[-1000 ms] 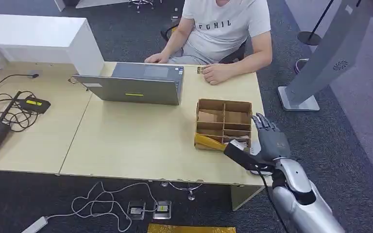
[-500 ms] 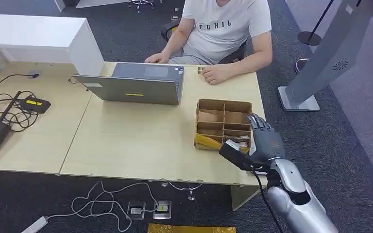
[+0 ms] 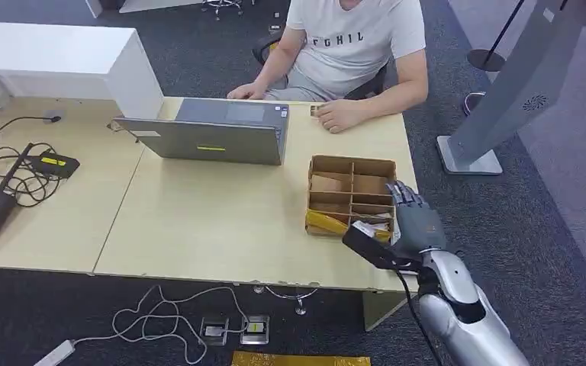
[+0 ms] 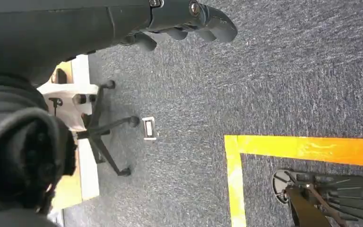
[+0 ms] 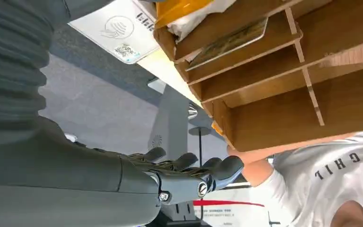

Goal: Pass the card to the sensor for recognition and then transmit it.

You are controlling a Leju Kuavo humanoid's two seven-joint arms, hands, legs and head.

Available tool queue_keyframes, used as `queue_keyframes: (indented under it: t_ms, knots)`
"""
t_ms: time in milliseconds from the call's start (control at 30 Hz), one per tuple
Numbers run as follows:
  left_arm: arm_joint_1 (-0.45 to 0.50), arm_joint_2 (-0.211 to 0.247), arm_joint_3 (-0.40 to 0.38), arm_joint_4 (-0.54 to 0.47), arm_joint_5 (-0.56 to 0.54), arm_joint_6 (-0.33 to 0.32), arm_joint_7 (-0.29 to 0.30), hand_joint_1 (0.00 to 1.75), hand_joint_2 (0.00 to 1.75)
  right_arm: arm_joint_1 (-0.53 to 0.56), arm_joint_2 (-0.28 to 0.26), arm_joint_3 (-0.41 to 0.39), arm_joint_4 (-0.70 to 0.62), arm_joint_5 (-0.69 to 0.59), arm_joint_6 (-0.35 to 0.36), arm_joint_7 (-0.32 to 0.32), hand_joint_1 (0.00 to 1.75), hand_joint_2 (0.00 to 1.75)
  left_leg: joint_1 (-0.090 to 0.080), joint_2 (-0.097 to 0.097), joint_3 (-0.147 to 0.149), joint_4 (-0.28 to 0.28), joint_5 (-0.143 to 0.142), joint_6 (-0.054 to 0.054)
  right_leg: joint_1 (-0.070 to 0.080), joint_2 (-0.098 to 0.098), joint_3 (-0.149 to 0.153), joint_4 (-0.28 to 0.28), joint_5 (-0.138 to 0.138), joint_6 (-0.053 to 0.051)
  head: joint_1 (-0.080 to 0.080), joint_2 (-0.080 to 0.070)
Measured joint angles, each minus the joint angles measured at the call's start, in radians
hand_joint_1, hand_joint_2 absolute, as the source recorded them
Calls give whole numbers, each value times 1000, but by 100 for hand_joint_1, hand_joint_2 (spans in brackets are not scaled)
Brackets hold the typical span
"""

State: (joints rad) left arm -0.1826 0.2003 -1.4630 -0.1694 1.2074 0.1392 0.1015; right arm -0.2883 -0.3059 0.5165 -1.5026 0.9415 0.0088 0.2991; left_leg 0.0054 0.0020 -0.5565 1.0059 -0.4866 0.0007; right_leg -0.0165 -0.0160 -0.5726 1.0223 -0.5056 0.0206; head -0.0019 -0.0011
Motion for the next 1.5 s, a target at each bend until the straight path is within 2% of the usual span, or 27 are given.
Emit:
queue_keyframes:
  t_ms: [1500]
  knots:
    - [-1, 2, -4, 0, -11, -5, -4, 0, 0, 21, 54, -2, -5, 74, 53, 24, 0, 175, 0, 0, 0, 0, 0, 0, 0, 0, 0, 0, 0, 0, 0, 0]
